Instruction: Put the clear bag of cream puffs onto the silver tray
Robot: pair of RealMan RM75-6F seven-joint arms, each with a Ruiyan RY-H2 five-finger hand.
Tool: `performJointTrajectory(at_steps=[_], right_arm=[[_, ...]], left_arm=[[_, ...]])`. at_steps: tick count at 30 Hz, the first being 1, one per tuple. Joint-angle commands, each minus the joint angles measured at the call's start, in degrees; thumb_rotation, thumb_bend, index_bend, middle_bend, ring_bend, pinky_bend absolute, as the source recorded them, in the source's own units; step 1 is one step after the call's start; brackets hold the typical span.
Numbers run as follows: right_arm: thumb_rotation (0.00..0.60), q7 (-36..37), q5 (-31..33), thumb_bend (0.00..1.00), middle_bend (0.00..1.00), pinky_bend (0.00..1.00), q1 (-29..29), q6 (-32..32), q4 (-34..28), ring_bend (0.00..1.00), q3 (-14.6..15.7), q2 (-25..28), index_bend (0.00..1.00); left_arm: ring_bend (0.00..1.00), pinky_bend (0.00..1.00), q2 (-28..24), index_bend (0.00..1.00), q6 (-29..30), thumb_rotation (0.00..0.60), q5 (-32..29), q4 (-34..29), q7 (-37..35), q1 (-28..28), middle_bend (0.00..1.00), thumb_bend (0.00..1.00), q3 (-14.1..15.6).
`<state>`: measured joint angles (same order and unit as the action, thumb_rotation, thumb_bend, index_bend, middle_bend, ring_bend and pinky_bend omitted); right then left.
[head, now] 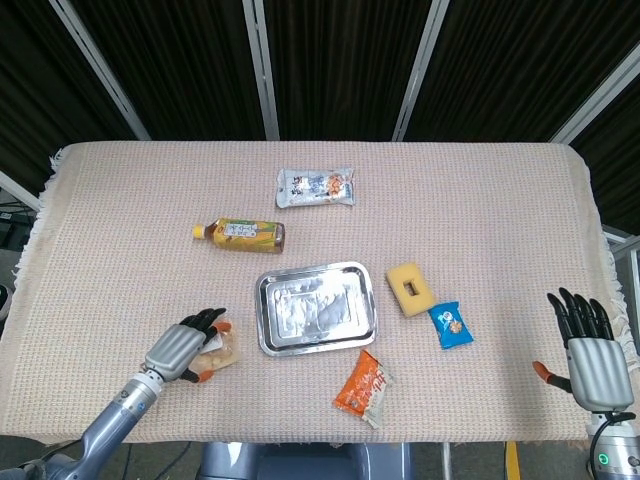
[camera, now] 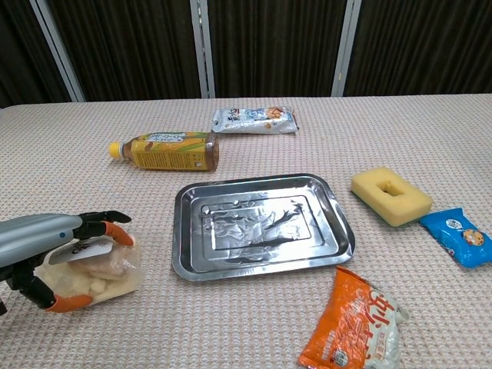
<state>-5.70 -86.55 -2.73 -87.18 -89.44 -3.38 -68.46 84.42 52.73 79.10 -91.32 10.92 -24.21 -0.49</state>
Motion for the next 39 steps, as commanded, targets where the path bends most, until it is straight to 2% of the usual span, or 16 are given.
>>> performJointTrajectory(at_steps=[1,5,11,16,18,26,28,31,32,33,36,39], right_arm=[[0.6,0.04,0.11,0.07,0.01,0.04,0.0,0.04,0.03,0.0,-0.06,0.04,0.05],[0.6,-0.07,0.2,0.07,0.01,0.04,-0.12,0.37,-0.02,0.0,-0.07,0.11,0.05],[0.6,-0.12,0.3,0.07,0.01,0.04,-0.26,0.62,-0.11,0.0,-0.15,0.1,0.05],[0.6,0.03,0.41,0.07,0.01,0.04,-0.33,0.76,0.03,0.0,-0.21,0.06,0.05],[0.6,0.01,0.29,0.07,0.01,0.04,-0.42,0.83,0.0,0.0,-0.2,0.01,0.05],[0.6,-0.45,-0.15,0.07,0.01,0.04,-0.72,0.96,-0.33,0.0,-0.16,-0.04,0.05],[0.6,-0.51,-0.24,0.07,0.01,0.04,-0.64,0.75,-0.44,0.0,-0.15,0.02,0.05],[0.6,-0.64,-0.11,0.07,0.01,0.04,-0.44,0.55,-0.64,0.0,-0.12,0.23,0.05],[0.6,-0.67,-0.04,0.07,0.01,0.04,-0.37,0.49,-0.64,0.0,-0.11,0.23,0.05],[0.6,-0.67,0.06,0.07,0.01,0.04,-0.29,0.4,-0.62,0.0,-0.15,0.25,0.05],[0.6,-0.63,0.01,0.07,0.01,0.04,-0.16,0.14,-0.6,0.0,-0.16,0.34,0.05],[0.6,-0.56,0.06,0.07,0.01,0.04,-0.1,0.09,-0.6,0.0,-0.17,0.47,0.05]], left_arm=[[0.16,0.48,2.68,0.51,2.89,0.6,3.41,3.52,-6.32,0.19,0.14,0.45,0.03],[0.2,0.51,4.74,0.57,8.81,0.6,7.11,7.19,-10.37,1.3,0.18,0.47,-0.2],[0.19,0.51,3.54,0.55,14.06,0.6,10.55,6.89,-14.58,1.61,0.18,0.47,-0.6],[0.19,0.51,2.05,0.52,12.12,0.6,10.01,4.7,-16.09,-0.74,0.18,0.47,-2.23],[0.19,0.51,2.57,0.51,10.54,0.6,9.37,3.78,-15.29,-2.64,0.18,0.47,-3.81],[0.18,0.5,8.82,0.47,4.43,0.6,4.52,5.45,-8.81,-9.61,0.16,0.47,-8.89],[0.15,0.45,10.42,0.41,3.31,0.6,3.45,6.26,-7.07,-11.03,0.13,0.44,-9.62],[0.04,0.13,12.31,0.24,0.53,0.6,1.41,6.62,-4.29,-13.33,0.04,0.31,-10.12],[0.02,0.04,12.59,0.16,-0.24,0.6,0.52,6.3,-3.23,-13.87,0.02,0.22,-10.3],[0.0,0.0,12.81,0.07,-0.96,0.6,-0.52,5.65,-1.6,-14.42,0.0,0.13,-10.34],[0.0,0.0,12.71,0.0,-0.32,0.582,-1.06,3.9,3.13,-14.74,0.0,0.01,-9.49],[0.0,0.0,12.32,0.0,2.84,0.564,0.53,2.24,5.51,-13.89,0.0,0.0,-8.4]])
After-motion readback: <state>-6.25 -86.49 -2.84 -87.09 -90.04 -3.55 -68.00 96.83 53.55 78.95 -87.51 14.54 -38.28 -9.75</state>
